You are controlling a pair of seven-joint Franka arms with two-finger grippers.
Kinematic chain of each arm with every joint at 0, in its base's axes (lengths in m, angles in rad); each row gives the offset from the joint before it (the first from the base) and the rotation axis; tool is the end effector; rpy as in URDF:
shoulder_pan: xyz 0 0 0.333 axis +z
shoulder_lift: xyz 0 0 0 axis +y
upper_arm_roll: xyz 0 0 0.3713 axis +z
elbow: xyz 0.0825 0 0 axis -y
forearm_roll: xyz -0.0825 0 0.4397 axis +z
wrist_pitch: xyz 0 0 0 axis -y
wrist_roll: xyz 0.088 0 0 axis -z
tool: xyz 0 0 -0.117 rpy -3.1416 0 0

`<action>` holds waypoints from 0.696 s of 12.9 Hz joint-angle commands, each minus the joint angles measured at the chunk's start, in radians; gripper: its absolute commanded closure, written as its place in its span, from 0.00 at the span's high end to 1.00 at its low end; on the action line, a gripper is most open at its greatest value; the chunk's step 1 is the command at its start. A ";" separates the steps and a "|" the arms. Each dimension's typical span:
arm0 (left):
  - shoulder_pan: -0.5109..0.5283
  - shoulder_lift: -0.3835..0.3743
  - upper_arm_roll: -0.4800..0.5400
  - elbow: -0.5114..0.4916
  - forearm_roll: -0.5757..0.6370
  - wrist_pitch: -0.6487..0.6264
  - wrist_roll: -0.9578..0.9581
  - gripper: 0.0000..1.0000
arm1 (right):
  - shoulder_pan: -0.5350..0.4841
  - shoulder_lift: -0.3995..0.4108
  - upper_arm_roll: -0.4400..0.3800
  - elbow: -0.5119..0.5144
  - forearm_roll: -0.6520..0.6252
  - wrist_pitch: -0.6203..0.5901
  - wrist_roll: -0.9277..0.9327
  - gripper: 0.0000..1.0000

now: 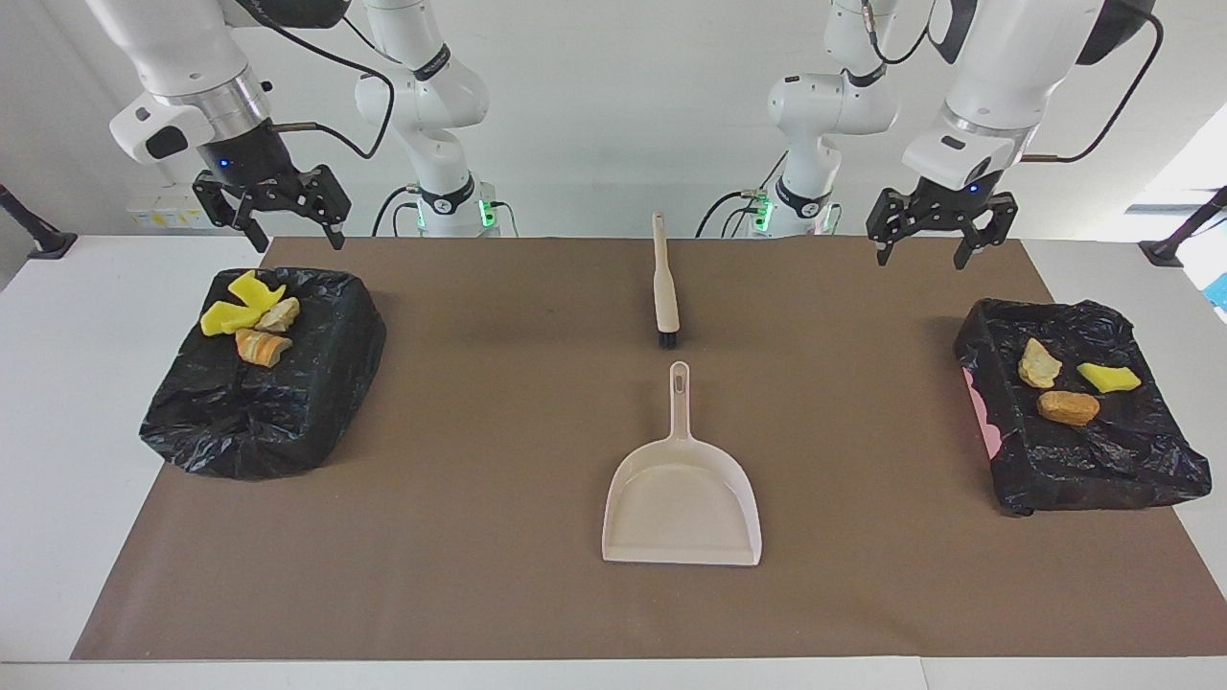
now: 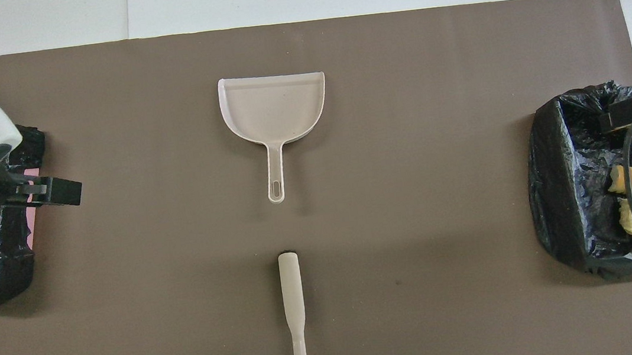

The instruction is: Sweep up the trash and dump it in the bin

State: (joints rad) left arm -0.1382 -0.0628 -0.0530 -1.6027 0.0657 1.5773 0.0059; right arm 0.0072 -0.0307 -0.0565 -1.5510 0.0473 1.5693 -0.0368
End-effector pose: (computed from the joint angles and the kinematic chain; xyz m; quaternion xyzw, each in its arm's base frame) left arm 0.5788 -0.1054 0.6914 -0.9944 0.0979 -0.0218 0.0326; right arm 0.5992 -0.0246 0.6988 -0.9994 0.0056 -0.0255 0.0234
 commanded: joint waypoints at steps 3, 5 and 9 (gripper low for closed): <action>0.055 0.017 0.010 0.106 -0.032 -0.151 0.065 1.00 | -0.003 0.003 0.006 0.011 -0.009 -0.011 0.023 1.00; 0.060 0.021 0.010 0.145 -0.038 -0.170 0.065 1.00 | -0.006 0.003 0.006 0.011 -0.009 -0.011 0.020 1.00; 0.071 -0.002 0.012 0.130 -0.044 -0.164 0.065 1.00 | 0.002 0.002 0.007 0.008 -0.046 -0.018 0.026 1.00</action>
State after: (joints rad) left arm -0.0918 -0.0643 -0.0341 -1.4896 0.0454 1.4387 0.0586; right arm 0.0073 -0.0307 -0.0564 -1.5510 0.0396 1.5668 -0.0368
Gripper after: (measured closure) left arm 0.000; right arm 0.000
